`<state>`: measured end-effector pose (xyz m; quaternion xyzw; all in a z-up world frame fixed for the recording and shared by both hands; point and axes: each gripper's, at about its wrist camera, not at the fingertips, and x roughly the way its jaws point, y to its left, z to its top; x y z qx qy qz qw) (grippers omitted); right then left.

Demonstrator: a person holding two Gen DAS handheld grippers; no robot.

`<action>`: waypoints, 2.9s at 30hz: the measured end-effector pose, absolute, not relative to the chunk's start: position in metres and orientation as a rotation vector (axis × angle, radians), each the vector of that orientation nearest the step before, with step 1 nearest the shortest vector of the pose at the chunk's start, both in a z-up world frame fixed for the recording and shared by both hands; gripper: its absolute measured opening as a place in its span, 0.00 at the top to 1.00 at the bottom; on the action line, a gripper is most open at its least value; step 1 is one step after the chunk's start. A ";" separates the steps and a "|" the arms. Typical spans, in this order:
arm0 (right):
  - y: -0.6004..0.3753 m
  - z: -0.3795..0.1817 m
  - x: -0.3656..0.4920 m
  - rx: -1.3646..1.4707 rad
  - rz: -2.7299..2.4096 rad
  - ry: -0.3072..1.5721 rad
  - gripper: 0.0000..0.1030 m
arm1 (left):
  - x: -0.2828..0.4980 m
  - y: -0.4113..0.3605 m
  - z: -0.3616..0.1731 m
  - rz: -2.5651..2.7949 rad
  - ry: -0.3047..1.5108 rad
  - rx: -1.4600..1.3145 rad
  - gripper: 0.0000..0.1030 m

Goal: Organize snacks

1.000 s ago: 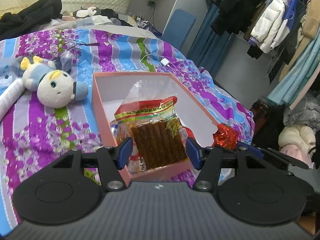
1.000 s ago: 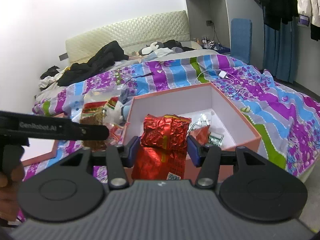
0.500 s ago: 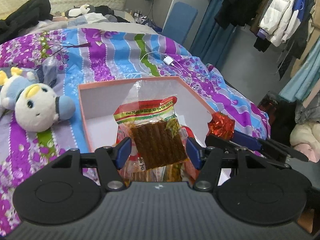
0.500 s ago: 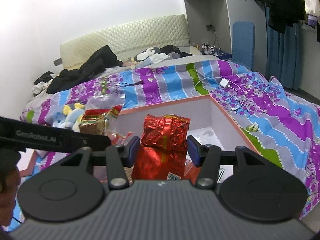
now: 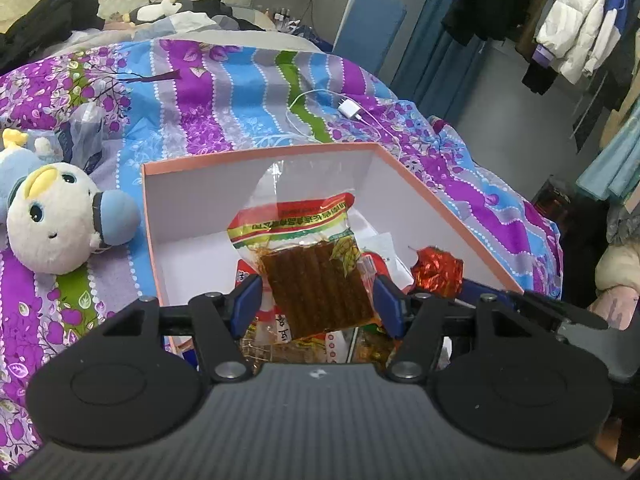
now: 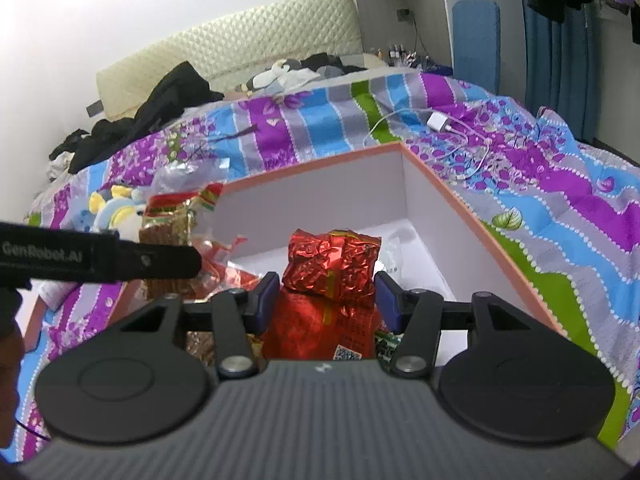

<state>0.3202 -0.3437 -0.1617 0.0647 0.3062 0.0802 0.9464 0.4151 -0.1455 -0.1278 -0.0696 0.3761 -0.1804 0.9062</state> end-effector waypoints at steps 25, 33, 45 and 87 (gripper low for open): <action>-0.335 -0.079 0.252 0.150 0.152 0.501 0.26 | 0.312 -0.095 -0.034 -0.345 0.644 -0.215 0.21; -0.319 -0.042 0.211 0.128 0.155 0.449 0.26 | 0.255 -0.084 0.003 -0.365 0.602 -0.199 0.21; -0.299 0.010 0.144 0.115 0.142 0.354 0.26 | 0.169 -0.059 0.062 -0.358 0.512 -0.187 0.21; -0.283 -0.058 0.033 0.124 0.095 0.466 0.26 | 0.042 -0.064 -0.008 -0.225 0.558 -0.080 0.20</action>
